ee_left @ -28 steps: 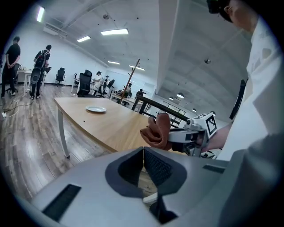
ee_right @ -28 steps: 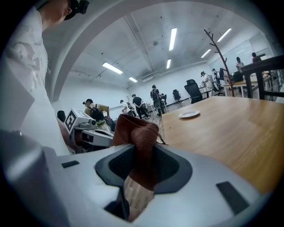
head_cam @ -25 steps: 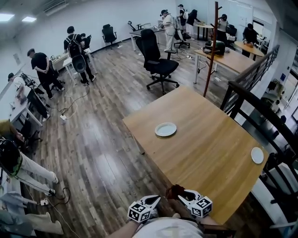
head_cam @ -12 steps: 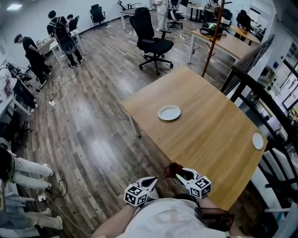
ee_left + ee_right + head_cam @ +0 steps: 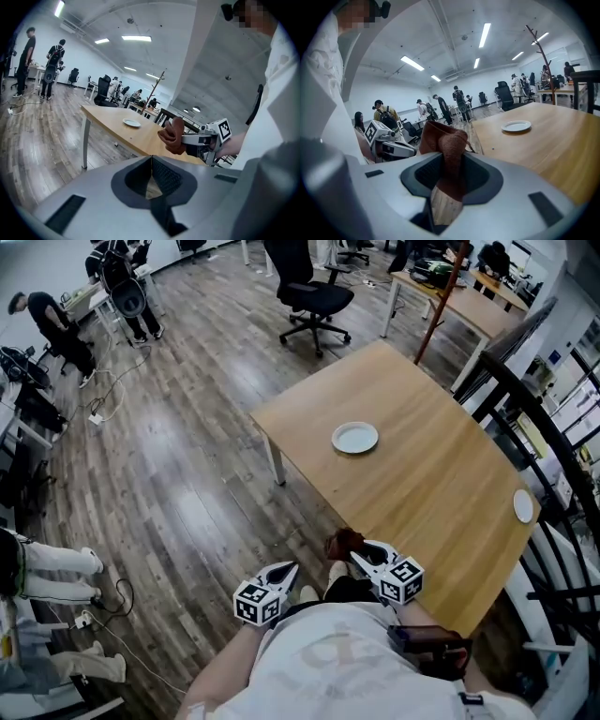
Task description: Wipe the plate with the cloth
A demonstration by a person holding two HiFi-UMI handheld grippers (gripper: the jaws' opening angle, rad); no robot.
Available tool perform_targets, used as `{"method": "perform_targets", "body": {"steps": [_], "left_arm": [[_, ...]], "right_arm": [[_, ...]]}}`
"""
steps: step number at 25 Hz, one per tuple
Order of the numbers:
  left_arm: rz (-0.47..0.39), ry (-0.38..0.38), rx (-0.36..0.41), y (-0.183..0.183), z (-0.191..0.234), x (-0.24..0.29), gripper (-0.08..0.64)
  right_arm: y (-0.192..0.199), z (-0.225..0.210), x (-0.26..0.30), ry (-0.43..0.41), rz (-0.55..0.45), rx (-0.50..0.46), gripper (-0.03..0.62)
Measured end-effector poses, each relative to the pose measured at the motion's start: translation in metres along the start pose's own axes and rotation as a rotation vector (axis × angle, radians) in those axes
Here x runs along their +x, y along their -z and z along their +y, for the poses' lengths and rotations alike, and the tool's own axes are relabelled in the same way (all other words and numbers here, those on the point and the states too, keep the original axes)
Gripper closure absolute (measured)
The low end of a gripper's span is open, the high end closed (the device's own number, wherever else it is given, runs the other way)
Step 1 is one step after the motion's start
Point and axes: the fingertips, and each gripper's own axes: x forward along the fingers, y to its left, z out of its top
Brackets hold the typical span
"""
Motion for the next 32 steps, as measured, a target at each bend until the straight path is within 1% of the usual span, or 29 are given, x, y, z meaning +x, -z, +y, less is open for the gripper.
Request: {"method": "perform_targets", "body": {"steps": [4,11,13,16,19,21,26,30,32], "left_arm": [[-0.033,-0.035,-0.02,-0.012,0.023,-0.009,0.548],[-0.067,-0.099,-0.063,-0.028,0.072,-0.01,0.548],[-0.067,-0.105,-0.067,-0.037,0.084,-0.007,0.548],[-0.043,-0.101,-0.056,-0.057,0.106,0.006,0.548],[-0.021,-0.081,-0.044,-0.084,0.118,0.029,0.548],[0.005,-0.055,-0.017,-0.105,0.124,0.045,0.548],[0.057,0.025,0.067,-0.135,0.131,0.095,0.546],[0.083,0.042,0.109,-0.167,0.134,0.128,0.548],[0.111,0.063,0.132,-0.177,0.132,0.14,0.546]], "right_arm": [[-0.007,0.003,0.028,-0.033,0.028,-0.017,0.466],[-0.031,-0.012,0.092,-0.084,0.058,-0.027,0.466],[-0.041,-0.017,0.109,-0.095,0.067,-0.03,0.466],[-0.061,-0.032,0.133,-0.095,0.055,-0.022,0.466],[-0.08,-0.055,0.145,-0.071,0.039,0.005,0.466],[-0.09,-0.07,0.15,-0.045,0.025,0.032,0.466],[-0.083,-0.109,0.15,0.026,-0.017,0.112,0.466],[-0.097,-0.148,0.149,0.073,-0.052,0.145,0.466],[-0.103,-0.16,0.144,0.104,-0.075,0.168,0.466]]}}
